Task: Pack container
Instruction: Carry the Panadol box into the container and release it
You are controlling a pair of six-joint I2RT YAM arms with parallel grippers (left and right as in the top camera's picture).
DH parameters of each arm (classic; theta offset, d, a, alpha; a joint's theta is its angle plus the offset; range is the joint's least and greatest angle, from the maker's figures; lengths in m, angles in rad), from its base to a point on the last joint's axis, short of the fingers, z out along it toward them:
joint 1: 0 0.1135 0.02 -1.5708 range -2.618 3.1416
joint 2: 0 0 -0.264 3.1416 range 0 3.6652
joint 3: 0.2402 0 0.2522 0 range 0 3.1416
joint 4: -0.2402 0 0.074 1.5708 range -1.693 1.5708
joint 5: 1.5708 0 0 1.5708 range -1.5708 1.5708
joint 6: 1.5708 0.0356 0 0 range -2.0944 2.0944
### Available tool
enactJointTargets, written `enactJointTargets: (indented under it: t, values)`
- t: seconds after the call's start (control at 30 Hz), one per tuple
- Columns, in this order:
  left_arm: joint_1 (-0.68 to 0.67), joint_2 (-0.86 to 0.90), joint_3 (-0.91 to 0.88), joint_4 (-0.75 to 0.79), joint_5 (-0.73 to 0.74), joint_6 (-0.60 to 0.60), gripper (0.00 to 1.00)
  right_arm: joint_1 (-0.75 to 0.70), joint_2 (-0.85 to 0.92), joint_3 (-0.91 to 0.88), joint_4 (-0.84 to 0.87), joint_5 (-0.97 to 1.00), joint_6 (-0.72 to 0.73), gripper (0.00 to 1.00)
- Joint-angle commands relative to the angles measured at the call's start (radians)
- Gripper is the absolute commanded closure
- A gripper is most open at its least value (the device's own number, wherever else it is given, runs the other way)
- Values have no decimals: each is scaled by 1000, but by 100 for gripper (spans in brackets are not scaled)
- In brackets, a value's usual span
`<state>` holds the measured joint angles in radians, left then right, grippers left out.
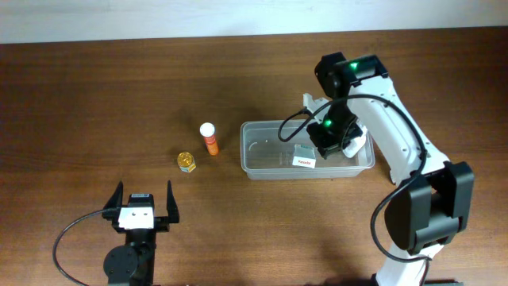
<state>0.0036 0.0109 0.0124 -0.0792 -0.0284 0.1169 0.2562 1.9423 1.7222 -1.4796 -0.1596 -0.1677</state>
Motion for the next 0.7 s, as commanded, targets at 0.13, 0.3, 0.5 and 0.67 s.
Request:
enactJointTargets:
  t: [0.13,0.3,0.5,0.67]
  values:
    - [6,-6,-3,-4,11,16,1,5,-5,-66,76,-19,14,96]
    - [6,-6,-3,-4,11,16,1,5,-5,-70,97,-123,21,96]
    - [6,-6,-3,-4,11,16,1,6,-5,-70,116,-214,20,96]
    - [6,-6,-3,-4,11,16,1,6,-5,-70,174,-318,20,96]
